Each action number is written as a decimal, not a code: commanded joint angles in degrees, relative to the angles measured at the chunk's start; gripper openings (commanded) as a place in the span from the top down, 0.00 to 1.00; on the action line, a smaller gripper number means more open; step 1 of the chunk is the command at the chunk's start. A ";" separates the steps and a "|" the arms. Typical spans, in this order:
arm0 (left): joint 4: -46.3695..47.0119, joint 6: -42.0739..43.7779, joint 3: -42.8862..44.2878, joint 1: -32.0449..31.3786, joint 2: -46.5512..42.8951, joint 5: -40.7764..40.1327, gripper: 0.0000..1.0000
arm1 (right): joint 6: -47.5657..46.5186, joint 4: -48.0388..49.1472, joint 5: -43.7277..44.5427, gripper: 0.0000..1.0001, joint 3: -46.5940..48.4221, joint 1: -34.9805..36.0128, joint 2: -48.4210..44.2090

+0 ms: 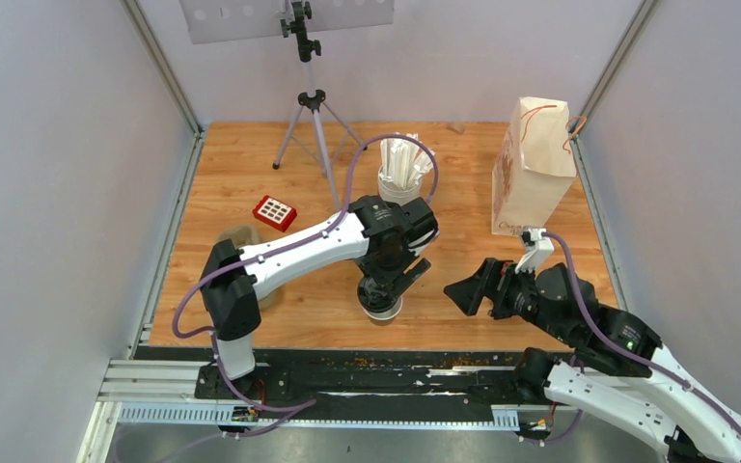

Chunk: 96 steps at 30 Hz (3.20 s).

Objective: Pack the takeout coffee

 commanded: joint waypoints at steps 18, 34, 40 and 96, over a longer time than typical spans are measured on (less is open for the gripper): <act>-5.31 1.33 6.32 -2.53 5.57 0.82 0.23 | -1.80 -5.43 8.86 0.00 3.97 0.10 -5.32; -4.37 1.04 5.90 -2.64 7.57 1.19 0.20 | -2.79 -3.94 7.88 0.00 3.66 0.06 -2.72; -5.32 1.27 6.44 -2.67 9.09 0.09 0.16 | -2.57 -3.72 7.39 0.00 3.34 0.06 -3.07; 50.89 -15.93 -53.08 13.53 -44.43 9.84 0.39 | -13.63 15.54 -10.38 0.67 8.05 -1.04 41.94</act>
